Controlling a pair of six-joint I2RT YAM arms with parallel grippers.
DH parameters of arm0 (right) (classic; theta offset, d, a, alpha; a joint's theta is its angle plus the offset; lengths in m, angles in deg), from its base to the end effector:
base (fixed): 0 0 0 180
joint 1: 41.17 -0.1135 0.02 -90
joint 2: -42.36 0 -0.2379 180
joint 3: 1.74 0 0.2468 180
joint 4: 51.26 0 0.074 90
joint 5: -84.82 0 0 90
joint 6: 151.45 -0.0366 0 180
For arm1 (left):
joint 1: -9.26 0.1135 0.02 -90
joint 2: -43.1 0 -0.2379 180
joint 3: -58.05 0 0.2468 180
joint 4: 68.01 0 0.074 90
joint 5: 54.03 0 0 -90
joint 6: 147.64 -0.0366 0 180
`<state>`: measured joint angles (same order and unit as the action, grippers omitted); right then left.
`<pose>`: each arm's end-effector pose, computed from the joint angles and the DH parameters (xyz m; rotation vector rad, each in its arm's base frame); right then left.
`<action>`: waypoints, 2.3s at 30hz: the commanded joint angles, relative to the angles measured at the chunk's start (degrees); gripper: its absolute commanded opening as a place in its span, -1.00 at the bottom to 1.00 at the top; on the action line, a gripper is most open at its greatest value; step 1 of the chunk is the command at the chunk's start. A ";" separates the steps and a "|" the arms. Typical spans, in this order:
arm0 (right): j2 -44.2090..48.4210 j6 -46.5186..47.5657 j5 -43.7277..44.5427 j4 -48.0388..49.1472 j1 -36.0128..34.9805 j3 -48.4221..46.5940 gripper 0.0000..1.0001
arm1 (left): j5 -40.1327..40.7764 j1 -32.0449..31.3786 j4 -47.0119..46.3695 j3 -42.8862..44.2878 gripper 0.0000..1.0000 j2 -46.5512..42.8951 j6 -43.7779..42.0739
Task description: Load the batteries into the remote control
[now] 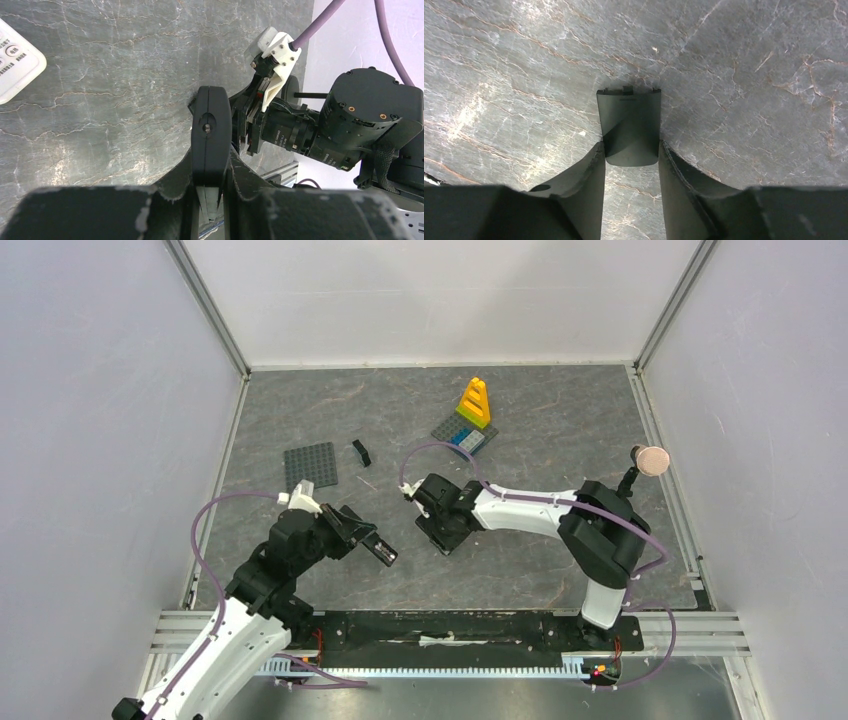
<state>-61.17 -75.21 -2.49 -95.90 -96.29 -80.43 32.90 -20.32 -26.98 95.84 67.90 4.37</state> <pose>0.1949 0.2766 0.1376 -0.9814 2.6338 0.2333 0.1226 -0.0718 0.2168 -0.5878 2.1496 -1.0006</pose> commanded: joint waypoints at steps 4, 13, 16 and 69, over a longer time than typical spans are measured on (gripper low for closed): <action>-0.04 -1.00 3.76 -1.48 0.71 0.43 -0.39 | -0.84 0.29 -2.22 0.81 -0.96 -0.62 -1.77; 18.74 -0.18 -2.47 4.96 0.51 5.96 -0.42 | -7.21 0.26 -11.53 -0.71 -0.96 1.29 -6.73; 24.80 -0.53 -6.62 6.75 -0.65 6.83 -0.46 | -8.09 0.27 -14.21 0.24 -0.96 2.23 -9.99; 22.29 -9.35 10.81 9.44 -17.66 -2.26 -0.47 | -13.36 0.32 -20.21 5.26 -0.96 4.78 -19.11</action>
<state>-38.37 -84.39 7.02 -86.17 -113.71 -80.26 20.79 -20.32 -46.11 98.12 72.75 -11.76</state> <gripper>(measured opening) 0.407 0.216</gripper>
